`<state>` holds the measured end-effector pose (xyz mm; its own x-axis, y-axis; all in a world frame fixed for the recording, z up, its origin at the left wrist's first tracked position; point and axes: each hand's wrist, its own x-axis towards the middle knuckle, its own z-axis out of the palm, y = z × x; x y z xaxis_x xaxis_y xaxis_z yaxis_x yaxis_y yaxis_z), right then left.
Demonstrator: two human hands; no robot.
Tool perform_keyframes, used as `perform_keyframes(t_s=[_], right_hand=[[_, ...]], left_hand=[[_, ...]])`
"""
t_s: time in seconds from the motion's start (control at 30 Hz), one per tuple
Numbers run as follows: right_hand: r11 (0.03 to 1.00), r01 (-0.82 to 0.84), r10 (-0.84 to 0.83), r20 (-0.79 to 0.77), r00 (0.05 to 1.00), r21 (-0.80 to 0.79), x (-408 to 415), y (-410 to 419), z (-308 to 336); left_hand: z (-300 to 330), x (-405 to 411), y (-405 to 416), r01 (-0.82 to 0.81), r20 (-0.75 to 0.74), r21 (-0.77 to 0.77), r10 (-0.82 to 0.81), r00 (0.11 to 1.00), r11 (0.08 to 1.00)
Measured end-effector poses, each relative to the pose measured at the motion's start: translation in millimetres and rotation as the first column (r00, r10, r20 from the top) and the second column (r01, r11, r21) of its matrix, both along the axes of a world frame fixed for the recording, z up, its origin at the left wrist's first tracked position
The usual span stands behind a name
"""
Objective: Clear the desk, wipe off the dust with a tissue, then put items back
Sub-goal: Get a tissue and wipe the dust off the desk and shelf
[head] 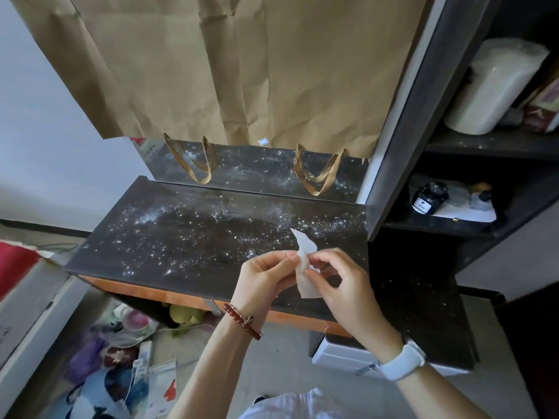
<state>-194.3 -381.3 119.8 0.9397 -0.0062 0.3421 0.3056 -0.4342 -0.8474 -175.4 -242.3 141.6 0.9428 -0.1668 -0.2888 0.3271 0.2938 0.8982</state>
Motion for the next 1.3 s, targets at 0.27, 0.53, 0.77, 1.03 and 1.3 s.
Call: perform_keyframes(t_s=[0.27,0.53,0.77,1.03,1.3], right_hand=[[0.991,0.114,-0.101,0.186,0.977,-0.063,20.8,13.5,9.5],[0.98,0.198,-0.198,0.001,0.98,-0.018,36.0,-10.5,13.4],[0.978,0.202,-0.201,0.034,0.979,-0.055,34.9,0.8,11.9],[0.953,0.286,-0.281,0.06,0.958,-0.104,30.4,-2.4,9.3],[0.834,0.551,-0.547,-0.082,0.833,0.032,24.3,-23.5,0.0]], left_hand=[[7.9,14.4,10.5,0.02,0.127,0.159,-0.04,0.991,0.987],[0.9,31.1,47.4,0.031,0.181,0.451,-0.125,0.976,0.892],[-3.0,30.8,34.9,0.106,0.016,-0.04,-0.106,0.994,0.994],[-17.1,31.0,23.0,0.183,0.056,0.213,-0.199,0.978,0.96],[-39.9,26.7,46.5,0.263,-0.155,0.049,-0.253,0.955,0.963]])
